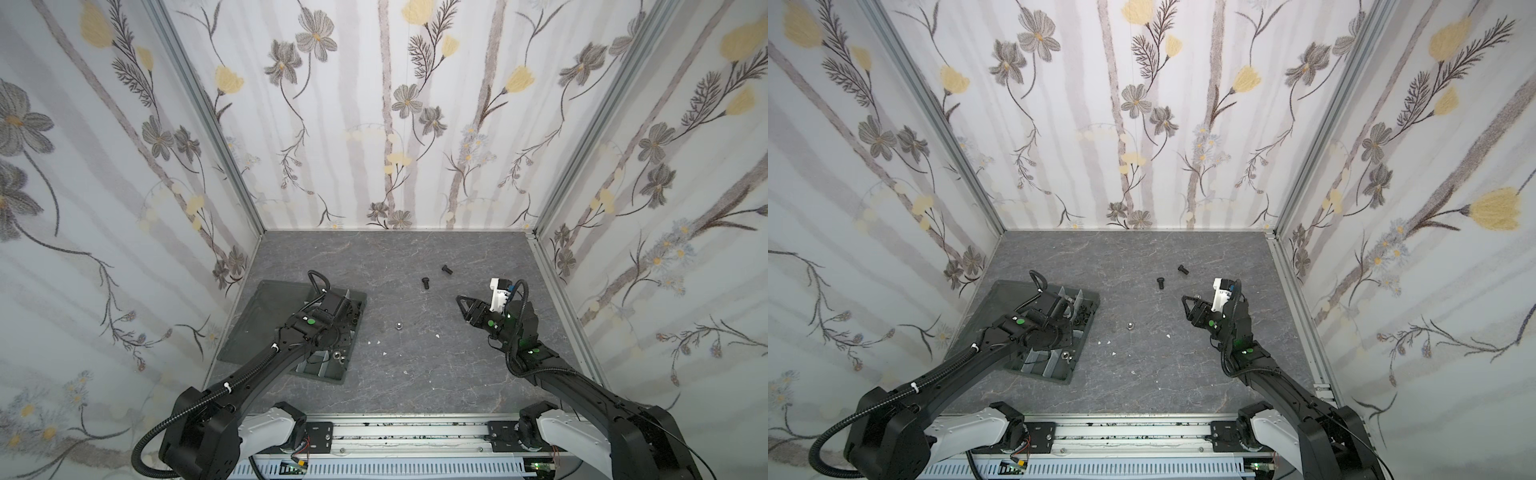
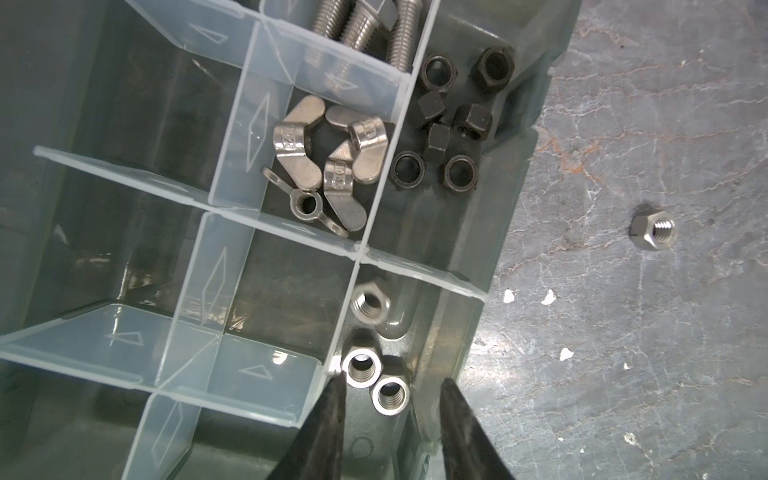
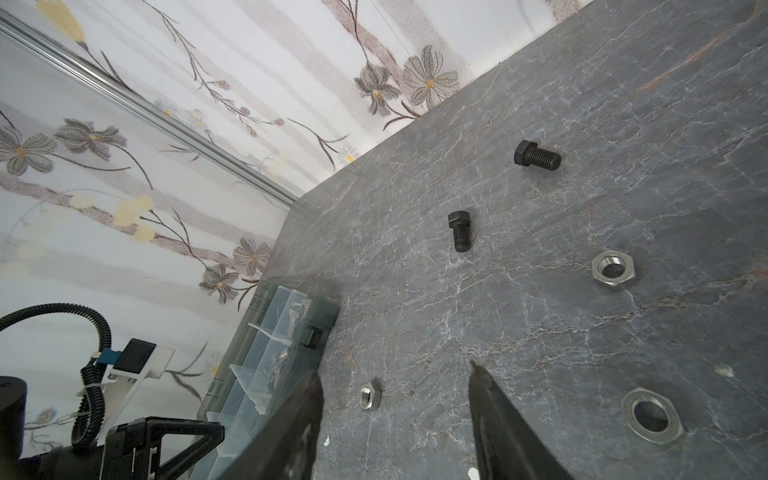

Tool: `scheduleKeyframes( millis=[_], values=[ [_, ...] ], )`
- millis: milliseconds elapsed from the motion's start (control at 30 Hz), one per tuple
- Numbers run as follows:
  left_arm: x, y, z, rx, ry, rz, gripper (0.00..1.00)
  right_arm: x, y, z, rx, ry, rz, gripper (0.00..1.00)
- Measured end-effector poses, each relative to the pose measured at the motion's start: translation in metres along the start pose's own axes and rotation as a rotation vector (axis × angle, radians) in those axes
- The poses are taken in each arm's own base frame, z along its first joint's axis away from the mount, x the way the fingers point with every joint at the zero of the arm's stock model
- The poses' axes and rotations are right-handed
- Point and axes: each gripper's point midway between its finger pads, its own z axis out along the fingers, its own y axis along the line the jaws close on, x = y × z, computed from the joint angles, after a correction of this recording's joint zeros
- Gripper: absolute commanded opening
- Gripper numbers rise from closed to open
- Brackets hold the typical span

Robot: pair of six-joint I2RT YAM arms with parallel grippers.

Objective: Sort the screws and nuts into containers

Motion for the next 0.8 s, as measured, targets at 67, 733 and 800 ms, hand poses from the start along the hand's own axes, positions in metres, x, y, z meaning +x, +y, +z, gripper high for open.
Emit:
scheduleKeyframes(
  millis=[67,733,800],
  values=[
    [-0.002,-0.003,-0.005,0.021,-0.013,-0.002,0.46,0.002,0.002,0.007,-0.003,0.028,-0.003,0.6],
    [-0.074,-0.041,-0.11,0.289,-0.434,0.063,0.73,0.09,0.056,0.076,0.089,0.43,-0.294,0.49],
    [-0.079,-0.042,-0.12,0.31,-0.486,0.069,0.75,0.096,0.053,0.081,0.125,0.453,-0.322,0.49]
  ],
)
